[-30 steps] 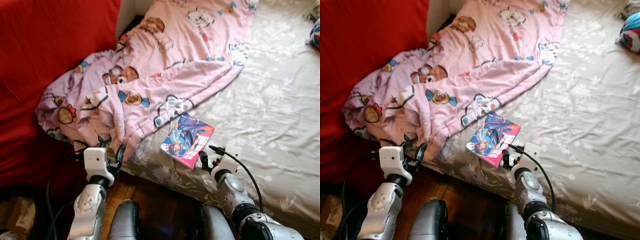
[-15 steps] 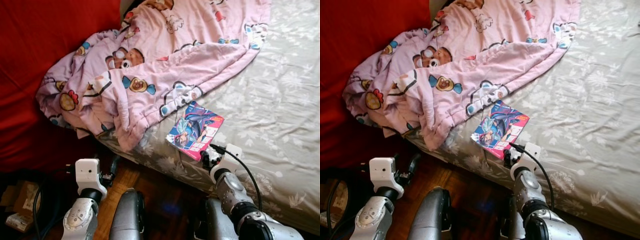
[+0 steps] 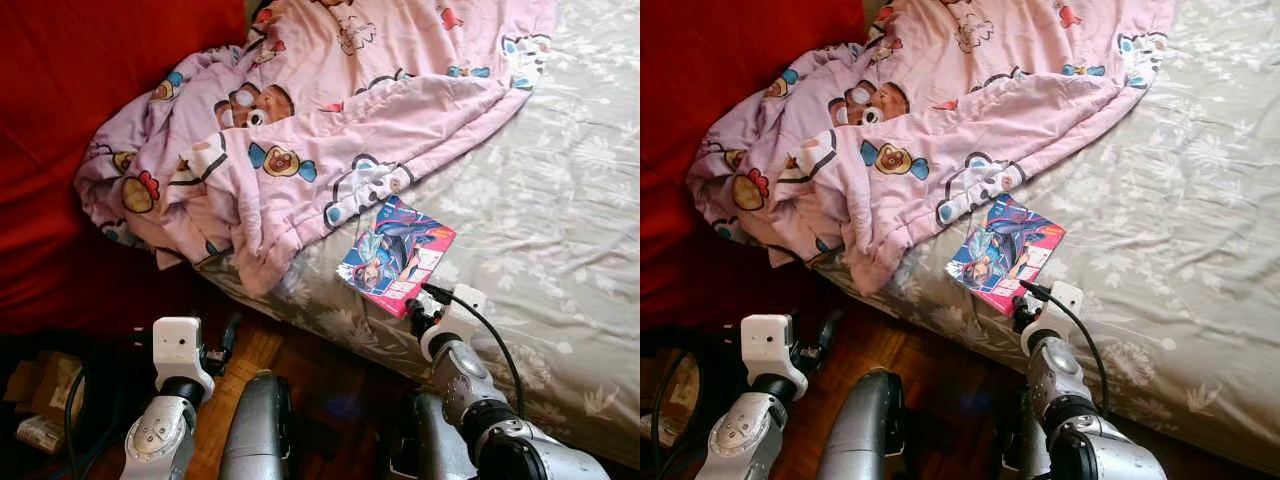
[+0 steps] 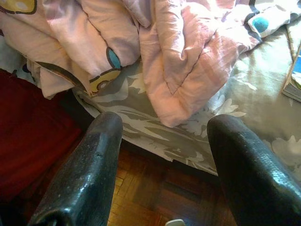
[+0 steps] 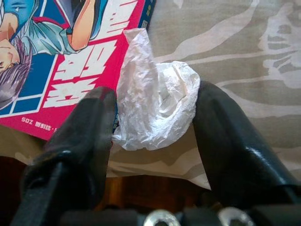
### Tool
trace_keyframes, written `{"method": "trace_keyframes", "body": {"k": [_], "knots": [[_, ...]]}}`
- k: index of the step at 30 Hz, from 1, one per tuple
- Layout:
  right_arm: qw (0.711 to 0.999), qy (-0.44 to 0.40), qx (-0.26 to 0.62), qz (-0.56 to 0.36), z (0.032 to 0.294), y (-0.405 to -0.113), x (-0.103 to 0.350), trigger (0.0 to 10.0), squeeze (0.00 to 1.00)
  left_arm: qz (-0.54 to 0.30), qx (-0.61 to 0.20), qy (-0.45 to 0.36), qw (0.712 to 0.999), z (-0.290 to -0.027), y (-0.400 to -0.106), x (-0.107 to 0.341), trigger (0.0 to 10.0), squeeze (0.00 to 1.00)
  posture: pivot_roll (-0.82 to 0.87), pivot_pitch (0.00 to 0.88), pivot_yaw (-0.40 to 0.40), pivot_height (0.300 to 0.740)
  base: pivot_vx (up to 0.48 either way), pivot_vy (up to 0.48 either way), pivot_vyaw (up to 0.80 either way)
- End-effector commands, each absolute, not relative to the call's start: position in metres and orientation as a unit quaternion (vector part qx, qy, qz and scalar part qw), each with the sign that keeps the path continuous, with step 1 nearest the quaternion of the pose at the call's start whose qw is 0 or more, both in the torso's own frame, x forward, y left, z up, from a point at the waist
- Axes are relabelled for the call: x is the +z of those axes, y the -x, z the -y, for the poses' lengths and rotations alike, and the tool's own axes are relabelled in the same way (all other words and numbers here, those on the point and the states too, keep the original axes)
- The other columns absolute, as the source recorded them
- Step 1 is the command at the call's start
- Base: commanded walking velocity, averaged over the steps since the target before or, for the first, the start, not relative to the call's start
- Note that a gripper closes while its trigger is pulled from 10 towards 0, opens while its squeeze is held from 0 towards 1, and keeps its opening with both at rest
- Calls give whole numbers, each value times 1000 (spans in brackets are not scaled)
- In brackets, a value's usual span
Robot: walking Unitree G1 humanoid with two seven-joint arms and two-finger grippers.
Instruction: Clean up the room
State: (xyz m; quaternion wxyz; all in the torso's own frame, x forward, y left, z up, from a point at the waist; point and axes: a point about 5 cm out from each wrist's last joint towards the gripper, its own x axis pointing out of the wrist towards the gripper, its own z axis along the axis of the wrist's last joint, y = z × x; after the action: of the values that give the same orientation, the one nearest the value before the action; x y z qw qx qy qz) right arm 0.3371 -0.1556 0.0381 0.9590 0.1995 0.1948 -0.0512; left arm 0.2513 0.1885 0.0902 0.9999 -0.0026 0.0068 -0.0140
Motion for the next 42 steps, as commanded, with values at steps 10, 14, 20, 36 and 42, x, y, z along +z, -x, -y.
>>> {"method": "trace_keyframes", "body": {"k": [10, 14, 20, 36, 42], "knots": [[951, -201, -75, -221, 165, -324, 23, 0, 0, -24, -8, -5, 1000, -190, -248, 85, 10000, 0, 206, 381, 45, 636, 0, 0, 0], [950, -203, -78, -223, 166, -324, 22, 0, 0, -24, -8, -5, 1000, -190, -249, 85, 10000, 0, 207, 378, 46, 636, 0, 0, 0], [948, -206, -71, -230, 163, -322, 19, 0, 0, -28, -11, -13, 999, -191, -249, 84, 10000, 0, 207, 373, 48, 636, 0, 0, 0], [948, -206, -71, -231, 165, -322, 19, 0, 0, -33, -16, -23, 999, -191, -259, 79, 10000, 0, 196, 330, 45, 636, 0, 0, 0], [959, -195, -73, -193, 173, -321, 23, 0, 0, -49, -7, -19, 999, -194, -266, 67, 10000, 0, 160, 275, 35, 636, 0, 0, 0]]}}
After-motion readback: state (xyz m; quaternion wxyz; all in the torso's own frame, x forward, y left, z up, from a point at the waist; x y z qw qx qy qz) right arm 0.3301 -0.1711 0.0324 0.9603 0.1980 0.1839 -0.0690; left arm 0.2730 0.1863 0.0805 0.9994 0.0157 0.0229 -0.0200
